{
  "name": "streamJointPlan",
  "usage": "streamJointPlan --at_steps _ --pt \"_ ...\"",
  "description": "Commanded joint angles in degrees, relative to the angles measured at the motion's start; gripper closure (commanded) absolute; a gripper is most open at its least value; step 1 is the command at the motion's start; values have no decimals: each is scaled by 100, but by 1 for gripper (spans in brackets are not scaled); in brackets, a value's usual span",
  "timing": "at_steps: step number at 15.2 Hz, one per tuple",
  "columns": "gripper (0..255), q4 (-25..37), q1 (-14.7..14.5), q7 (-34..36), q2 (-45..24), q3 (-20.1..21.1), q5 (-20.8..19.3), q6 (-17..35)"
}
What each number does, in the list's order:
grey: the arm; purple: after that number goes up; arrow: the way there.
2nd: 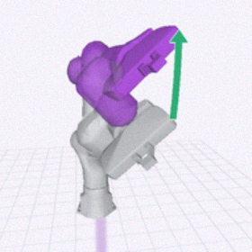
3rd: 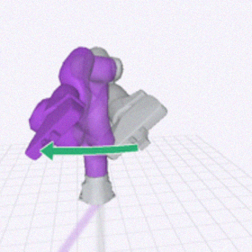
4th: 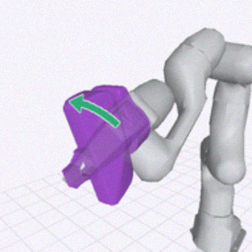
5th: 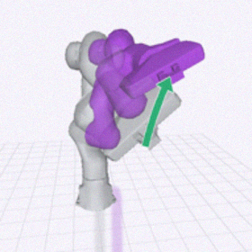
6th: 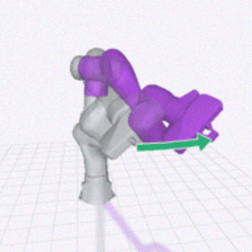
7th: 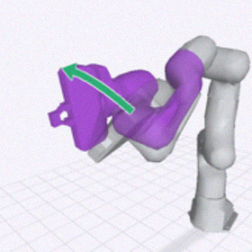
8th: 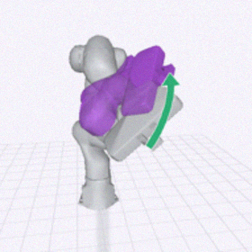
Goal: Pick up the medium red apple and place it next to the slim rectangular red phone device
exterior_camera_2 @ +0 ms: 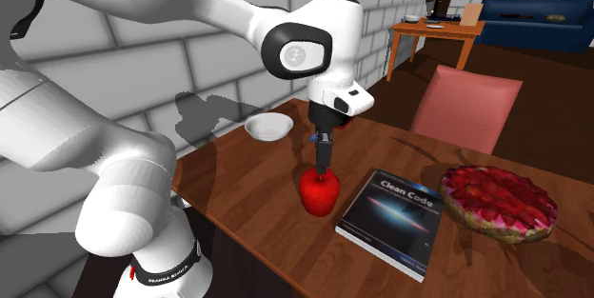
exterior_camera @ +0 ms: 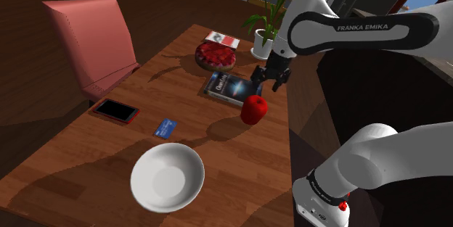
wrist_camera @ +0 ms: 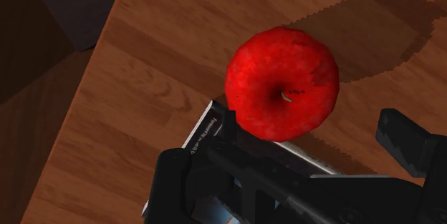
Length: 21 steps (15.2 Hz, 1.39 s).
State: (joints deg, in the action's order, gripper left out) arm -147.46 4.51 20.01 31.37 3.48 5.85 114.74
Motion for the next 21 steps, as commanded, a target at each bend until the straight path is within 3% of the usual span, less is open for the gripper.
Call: streamJointPlan --at_steps 1,5,13,14,21 --pt "0 -130 0 27 -62 14 25 191" --pt "0 -387 -17 19 -208 41 56 594" --pt "0 -386 -17 19 -208 41 56 593" --pt "255 -386 -17 19 -208 41 56 593" --pt "255 -387 -17 19 -208 41 56 593"
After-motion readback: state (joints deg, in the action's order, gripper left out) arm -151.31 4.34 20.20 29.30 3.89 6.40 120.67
